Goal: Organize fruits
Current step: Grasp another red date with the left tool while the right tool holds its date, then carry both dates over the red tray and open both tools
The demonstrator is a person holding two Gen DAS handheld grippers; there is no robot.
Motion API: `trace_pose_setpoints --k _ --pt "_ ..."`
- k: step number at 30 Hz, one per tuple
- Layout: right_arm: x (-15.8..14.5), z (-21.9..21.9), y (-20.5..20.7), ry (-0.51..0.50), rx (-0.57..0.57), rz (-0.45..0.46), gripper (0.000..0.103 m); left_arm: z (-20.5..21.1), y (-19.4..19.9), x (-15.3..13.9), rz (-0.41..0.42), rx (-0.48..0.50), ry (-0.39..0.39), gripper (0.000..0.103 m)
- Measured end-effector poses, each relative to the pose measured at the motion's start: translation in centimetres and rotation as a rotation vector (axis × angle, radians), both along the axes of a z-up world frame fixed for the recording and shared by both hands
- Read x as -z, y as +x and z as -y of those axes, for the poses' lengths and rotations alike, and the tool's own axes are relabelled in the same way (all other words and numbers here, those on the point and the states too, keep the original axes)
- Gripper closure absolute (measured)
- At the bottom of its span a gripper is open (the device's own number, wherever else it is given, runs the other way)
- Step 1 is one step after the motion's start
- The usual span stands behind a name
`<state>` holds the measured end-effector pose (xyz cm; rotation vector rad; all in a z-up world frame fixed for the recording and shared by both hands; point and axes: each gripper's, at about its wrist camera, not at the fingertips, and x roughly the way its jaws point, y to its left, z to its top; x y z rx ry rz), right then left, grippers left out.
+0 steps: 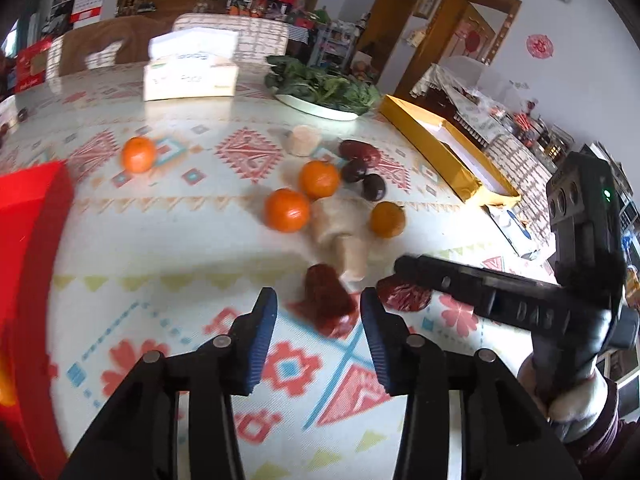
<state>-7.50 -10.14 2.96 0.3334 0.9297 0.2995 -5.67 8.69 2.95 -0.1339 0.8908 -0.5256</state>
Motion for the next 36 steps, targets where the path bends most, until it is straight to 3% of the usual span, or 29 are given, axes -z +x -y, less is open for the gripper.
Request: trace_pose_setpoints --k 4,7,8,15,18,28,36 --pt "0.6 -0.3 -0.1 -0.006 -0.044 0.003 0.06 1.7 0.7 0.7 -0.017 0.027 0.038 0.06" --pt "0.7 -0.5 0.0 -0.012 -0.064 0.014 0.06 1.9 0.8 1.2 -0.034 0.032 0.055 0.067" --pt "0.8 -0.5 0.1 0.003 -0.079 0.007 0.06 1.9 0.7 1.3 -0.032 0.032 0.061 0.073" --pt "0.8 -2.1 -0.1 -0.064 -0.15 0.027 0.06 0.3 -0.2 1.1 -0.016 -0.007 0.063 0.074" --pt "0.8 -2.7 -0.3 -0.104 -0.157 0.031 0.074 -1.2 -0.8 0.5 0.0 -0.045 0.04 0.074" --pt "-1.2 -2.9 -1.6 -0.066 -0.108 0.068 0.075 -10.5 -3.1 -2.9 0.076 -0.243 -0.041 0.074" --pt "-5.0 -9.3 -1.4 -0.035 -0.231 0.123 0.075 -20.7 -3.3 -2.8 0.063 -0.466 -0.036 0.074"
